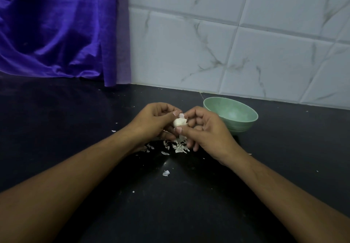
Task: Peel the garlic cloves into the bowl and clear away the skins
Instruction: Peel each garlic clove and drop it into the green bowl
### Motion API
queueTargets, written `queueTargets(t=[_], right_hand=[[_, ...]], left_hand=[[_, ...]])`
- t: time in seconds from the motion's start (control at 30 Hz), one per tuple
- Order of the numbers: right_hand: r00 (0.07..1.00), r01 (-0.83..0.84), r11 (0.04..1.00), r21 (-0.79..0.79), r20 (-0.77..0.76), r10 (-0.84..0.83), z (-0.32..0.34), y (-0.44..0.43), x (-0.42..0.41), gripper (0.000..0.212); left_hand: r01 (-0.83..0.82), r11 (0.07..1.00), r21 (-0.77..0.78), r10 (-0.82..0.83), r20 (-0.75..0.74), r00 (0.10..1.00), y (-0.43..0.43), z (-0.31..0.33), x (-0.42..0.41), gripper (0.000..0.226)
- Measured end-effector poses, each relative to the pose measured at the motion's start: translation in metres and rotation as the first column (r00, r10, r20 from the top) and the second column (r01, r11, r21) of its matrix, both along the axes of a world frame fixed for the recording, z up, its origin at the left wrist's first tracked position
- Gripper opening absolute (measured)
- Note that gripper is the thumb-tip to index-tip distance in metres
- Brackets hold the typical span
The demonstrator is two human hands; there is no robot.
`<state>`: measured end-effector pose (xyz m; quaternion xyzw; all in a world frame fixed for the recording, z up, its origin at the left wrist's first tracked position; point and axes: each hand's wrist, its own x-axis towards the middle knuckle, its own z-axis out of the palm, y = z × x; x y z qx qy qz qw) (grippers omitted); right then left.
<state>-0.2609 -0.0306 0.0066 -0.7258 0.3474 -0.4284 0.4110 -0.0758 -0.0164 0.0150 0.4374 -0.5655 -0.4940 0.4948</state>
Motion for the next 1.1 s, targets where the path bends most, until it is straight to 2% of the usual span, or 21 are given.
queueTargets(t=[0.13, 0.3, 0.4, 0.5, 0.63, 0.87, 1.1], right_hand=[[0.989, -0.034, 0.996, 0.085, 0.15, 0.021, 0.005, -0.001, -0.005, 0.018], [0.981, -0.093, 0.98, 0.177, 0.183, 0.06, 0.007, 0.002, -0.008, 0.015], [0.97, -0.101, 0.974, 0.203, 0.238, 0.051, 0.009, 0.002, -0.008, 0.011], [0.966, -0.106, 0.967, 0.23, 0.256, 0.044, 0.01, 0.002, -0.009, 0.006], [0.977, -0.081, 0.975, 0.207, 0.212, 0.036, 0.007, 0.001, -0.007, 0.015], [1.0, 0.029, 1.0, 0.01, -0.002, -0.029, 0.0, -0.002, -0.004, 0.04], [0.995, 0.014, 0.999, 0.044, 0.095, -0.018, 0.001, -0.005, -0.006, 0.012]], left_hand=[[0.075, 0.997, -0.015, -0.074, 0.036, 0.997, 0.002, 0.005, 0.003, 0.024], [0.114, 0.993, -0.013, -0.112, 0.137, 0.984, 0.004, 0.007, 0.007, 0.026], [0.129, 0.991, -0.033, -0.121, 0.173, 0.977, 0.004, 0.007, 0.009, 0.035], [0.119, 0.992, -0.048, -0.107, 0.197, 0.974, 0.002, 0.005, 0.01, 0.027], [0.088, 0.996, 0.003, -0.087, 0.136, 0.987, 0.002, 0.003, 0.006, 0.02], [0.12, 0.992, 0.043, -0.12, -0.001, 0.993, 0.006, 0.005, 0.001, 0.028], [0.115, 0.991, 0.067, -0.107, -0.118, 0.987, 0.003, 0.004, 0.0, 0.034]])
